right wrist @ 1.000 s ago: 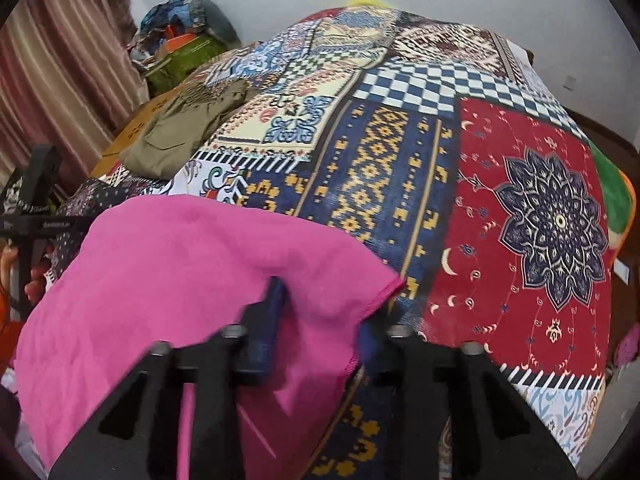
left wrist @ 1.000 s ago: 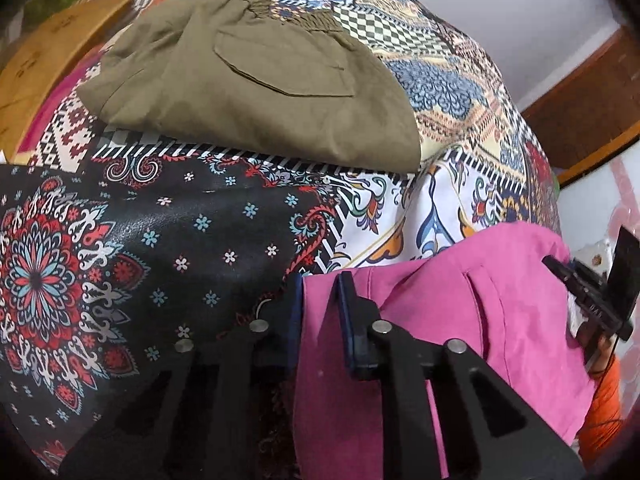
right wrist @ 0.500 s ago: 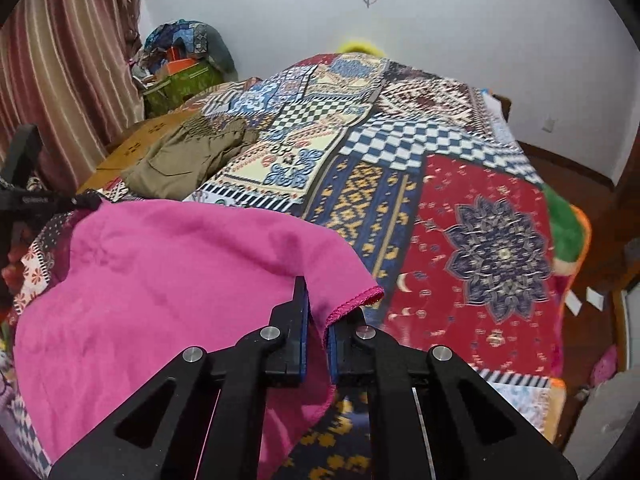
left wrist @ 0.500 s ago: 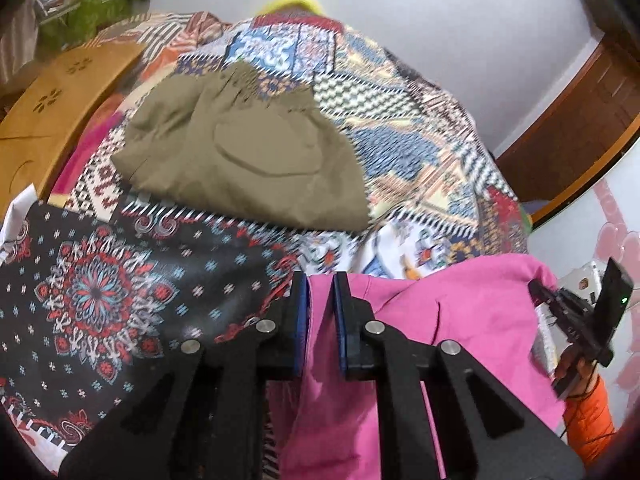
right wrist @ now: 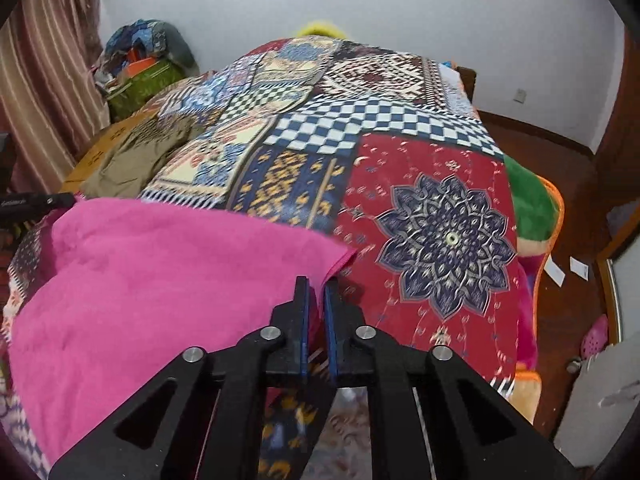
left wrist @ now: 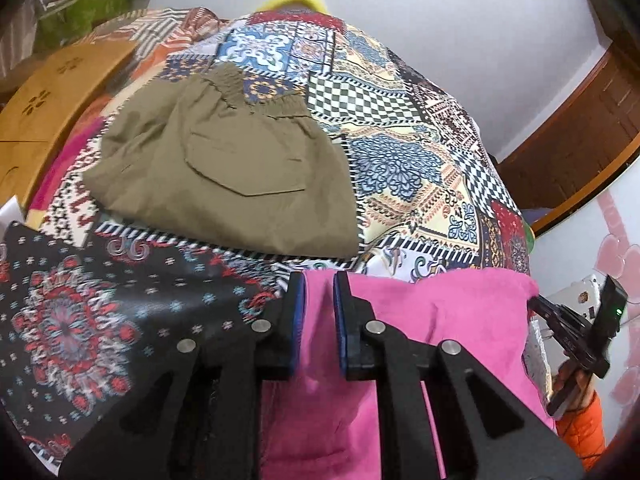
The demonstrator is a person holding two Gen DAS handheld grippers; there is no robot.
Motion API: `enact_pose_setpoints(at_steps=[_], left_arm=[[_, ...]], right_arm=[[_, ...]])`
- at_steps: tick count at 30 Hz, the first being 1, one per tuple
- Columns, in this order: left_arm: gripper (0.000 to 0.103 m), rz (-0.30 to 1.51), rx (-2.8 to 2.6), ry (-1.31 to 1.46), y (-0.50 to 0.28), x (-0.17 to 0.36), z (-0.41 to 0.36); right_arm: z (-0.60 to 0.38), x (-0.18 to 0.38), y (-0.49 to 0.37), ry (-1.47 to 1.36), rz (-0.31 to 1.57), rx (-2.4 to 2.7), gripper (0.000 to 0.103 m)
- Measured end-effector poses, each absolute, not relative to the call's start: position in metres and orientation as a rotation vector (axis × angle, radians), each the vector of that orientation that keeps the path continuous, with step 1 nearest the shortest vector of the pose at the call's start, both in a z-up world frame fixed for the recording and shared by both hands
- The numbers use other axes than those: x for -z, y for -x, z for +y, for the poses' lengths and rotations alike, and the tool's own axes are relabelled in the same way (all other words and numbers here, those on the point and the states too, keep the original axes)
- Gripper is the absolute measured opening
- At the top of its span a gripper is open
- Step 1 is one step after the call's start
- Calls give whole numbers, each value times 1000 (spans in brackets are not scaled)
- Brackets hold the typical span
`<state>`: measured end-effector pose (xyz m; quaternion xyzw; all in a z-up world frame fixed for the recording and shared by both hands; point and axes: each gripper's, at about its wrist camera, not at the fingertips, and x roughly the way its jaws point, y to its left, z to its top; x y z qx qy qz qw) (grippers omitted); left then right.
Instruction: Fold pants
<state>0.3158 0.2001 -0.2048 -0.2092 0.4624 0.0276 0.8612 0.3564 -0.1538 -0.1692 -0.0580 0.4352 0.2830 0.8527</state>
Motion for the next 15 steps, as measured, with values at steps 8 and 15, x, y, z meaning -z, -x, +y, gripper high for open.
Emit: enact_pose_setpoints(at_steps=[8,15], left_arm=[[28,928,-62,298,-268,171,179],[32,991,86,126,-218,187,101]], right_arm=[[-131,132,-278,136,879,-758,26],[-110,160,-222,214,998,-835,27]])
